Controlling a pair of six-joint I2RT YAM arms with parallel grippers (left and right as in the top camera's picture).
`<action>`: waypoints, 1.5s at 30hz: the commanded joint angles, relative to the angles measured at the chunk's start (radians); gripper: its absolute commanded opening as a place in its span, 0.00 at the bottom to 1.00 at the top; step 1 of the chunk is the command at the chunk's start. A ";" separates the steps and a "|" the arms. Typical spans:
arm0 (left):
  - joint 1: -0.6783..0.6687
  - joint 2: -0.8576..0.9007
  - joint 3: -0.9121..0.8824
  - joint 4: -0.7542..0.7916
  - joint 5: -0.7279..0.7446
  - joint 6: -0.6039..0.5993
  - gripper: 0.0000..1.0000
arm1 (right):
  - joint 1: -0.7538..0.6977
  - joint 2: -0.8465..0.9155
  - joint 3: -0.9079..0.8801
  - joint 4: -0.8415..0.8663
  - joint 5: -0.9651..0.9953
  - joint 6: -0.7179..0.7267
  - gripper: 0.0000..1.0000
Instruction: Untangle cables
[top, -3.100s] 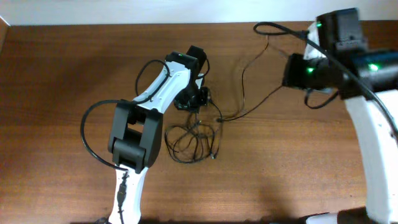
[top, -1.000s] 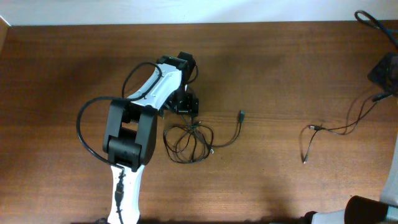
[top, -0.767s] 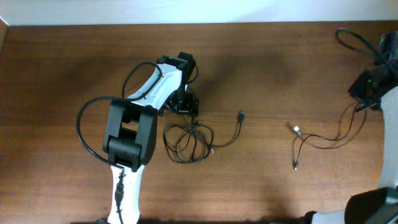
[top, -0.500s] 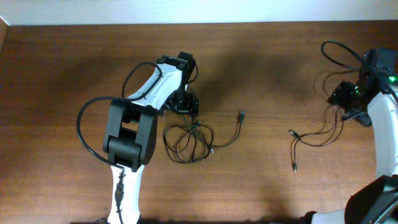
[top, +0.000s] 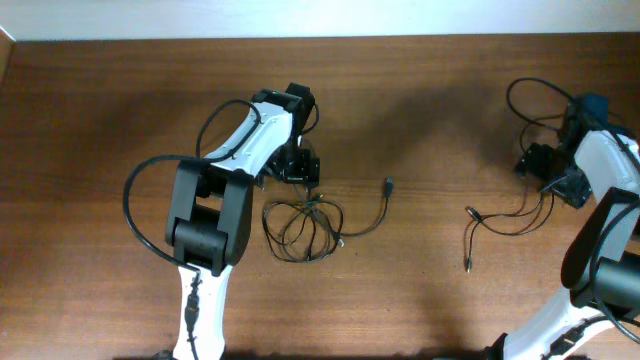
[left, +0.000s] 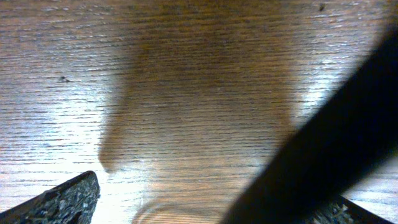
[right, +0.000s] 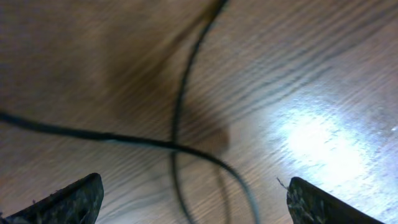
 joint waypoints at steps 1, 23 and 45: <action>0.003 0.000 -0.010 0.006 -0.015 0.000 0.99 | -0.028 0.027 -0.006 0.008 -0.010 -0.014 0.93; 0.003 0.000 -0.010 0.006 -0.015 0.000 0.99 | -0.034 -0.256 0.502 -0.409 -0.917 -0.480 0.04; 0.003 0.000 -0.010 0.006 -0.015 0.000 0.99 | -0.388 0.259 0.466 -0.580 -0.935 -0.420 0.04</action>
